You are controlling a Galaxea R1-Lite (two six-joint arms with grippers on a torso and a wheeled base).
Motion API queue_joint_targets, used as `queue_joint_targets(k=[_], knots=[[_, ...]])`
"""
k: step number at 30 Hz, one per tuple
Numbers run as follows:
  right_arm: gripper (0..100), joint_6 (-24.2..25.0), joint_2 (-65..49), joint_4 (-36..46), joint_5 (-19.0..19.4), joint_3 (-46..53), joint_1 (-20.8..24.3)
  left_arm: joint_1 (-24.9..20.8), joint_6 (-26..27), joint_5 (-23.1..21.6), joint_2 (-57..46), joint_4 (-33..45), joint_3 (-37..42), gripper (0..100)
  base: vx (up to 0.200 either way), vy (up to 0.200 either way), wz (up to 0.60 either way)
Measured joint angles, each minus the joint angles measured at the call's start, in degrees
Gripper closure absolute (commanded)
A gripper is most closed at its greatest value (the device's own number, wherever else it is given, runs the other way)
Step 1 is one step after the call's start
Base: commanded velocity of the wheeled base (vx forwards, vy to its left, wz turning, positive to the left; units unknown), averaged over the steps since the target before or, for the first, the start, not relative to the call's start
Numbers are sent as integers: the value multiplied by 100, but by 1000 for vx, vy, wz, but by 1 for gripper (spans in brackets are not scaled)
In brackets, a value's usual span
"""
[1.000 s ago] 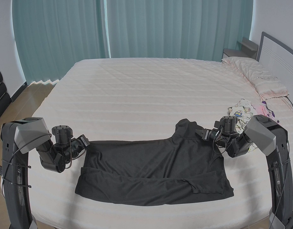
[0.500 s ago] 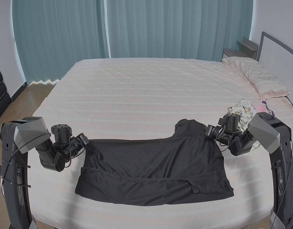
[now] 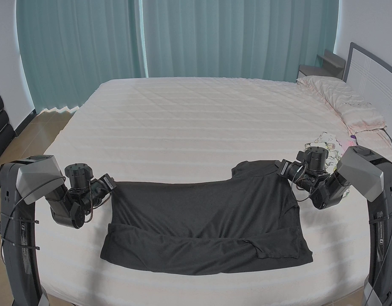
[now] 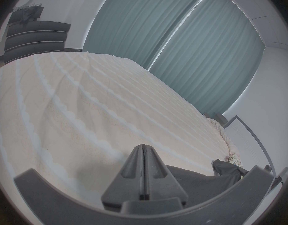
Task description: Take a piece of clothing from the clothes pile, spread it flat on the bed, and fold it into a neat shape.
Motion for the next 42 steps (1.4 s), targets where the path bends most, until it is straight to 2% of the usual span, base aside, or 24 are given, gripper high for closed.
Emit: queue_joint_targets(k=[18,26,35,42], knots=[[100,35,-271,18,6,668,-66,104,-5,-27,-43,-7,-4,100,0,0,0],[100,40,-610,-30,167,1274,-68,121,11,-79,-177,6,105,100,0,0,0],[100,68,-935,-305,261,1862,-134,165,63,-271,-472,99,252,100,0,0,0],[100,117,-916,-636,215,1773,-157,319,44,-276,-544,74,274,100,0,0,0]])
